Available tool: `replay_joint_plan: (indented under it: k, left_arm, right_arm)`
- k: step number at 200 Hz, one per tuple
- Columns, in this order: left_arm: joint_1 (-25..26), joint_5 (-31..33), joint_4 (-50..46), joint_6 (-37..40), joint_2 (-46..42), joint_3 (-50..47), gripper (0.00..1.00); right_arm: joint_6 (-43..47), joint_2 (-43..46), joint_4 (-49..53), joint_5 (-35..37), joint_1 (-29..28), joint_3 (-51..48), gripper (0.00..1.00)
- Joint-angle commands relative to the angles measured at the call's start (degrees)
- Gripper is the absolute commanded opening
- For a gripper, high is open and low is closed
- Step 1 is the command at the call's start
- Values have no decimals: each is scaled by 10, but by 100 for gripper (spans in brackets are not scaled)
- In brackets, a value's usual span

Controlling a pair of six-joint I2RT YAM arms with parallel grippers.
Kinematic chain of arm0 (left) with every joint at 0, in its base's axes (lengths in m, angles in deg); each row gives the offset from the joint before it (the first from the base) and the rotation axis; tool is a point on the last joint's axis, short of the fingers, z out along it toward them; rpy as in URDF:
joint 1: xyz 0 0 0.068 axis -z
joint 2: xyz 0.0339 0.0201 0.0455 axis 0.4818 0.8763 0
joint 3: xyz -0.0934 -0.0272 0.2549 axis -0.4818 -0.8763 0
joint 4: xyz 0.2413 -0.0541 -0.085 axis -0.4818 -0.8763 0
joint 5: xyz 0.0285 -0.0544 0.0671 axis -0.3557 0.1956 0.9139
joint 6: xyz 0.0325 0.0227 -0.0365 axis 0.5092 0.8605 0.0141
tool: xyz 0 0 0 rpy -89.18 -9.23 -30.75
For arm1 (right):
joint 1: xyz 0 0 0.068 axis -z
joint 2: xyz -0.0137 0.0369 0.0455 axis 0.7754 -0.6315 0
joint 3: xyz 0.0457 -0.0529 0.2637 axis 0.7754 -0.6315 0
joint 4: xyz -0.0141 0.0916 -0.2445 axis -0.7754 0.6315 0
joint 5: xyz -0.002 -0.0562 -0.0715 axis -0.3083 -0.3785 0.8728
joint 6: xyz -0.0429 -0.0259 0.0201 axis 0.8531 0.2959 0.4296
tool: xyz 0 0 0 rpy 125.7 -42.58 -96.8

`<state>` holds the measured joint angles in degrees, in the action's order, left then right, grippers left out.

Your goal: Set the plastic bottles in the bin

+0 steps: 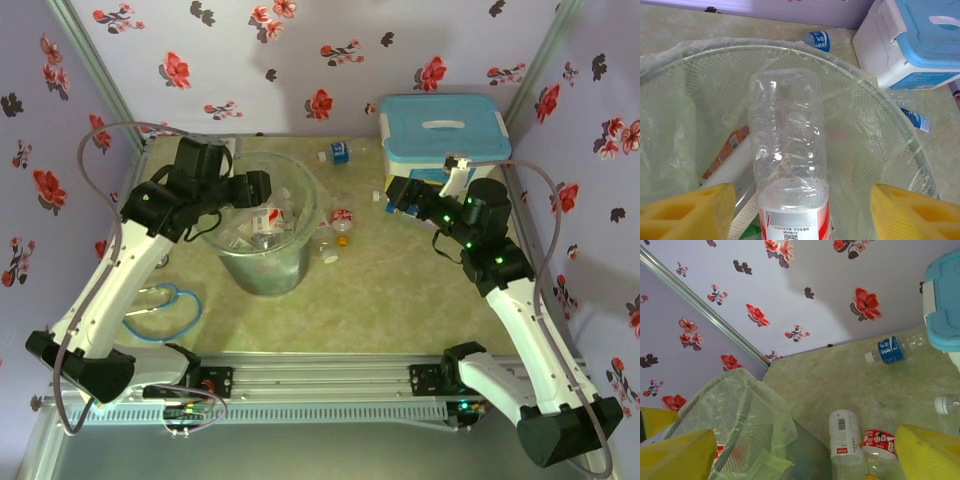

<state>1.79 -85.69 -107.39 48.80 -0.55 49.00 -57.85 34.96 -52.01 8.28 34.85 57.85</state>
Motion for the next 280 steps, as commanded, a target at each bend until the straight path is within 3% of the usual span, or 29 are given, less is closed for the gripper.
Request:
replay_joint_plan:
  k: [1,43,104,147,216,280]
  left_arm:
    - [1,14,-3,19,30,13,65]
    - [4,19,25,31,68,5,64]
    - [13,28,46,-2,57,-107,46]
    - [14,27,73,-31,42,-171,40]
    - [28,0,114,-48,53,-196,43]
    - [29,0,75,-15,42,-130,59]
  right_arm:
    - [5,0,-11,7,4,-8,92]
    - [7,-5,-6,9,4,-8,92]
    - [14,-29,35,50,4,-1,92]
    - [41,-36,91,94,5,9,92]
    - [134,-85,235,258,36,35,94]
    - [274,-194,164,230,90,16,99]
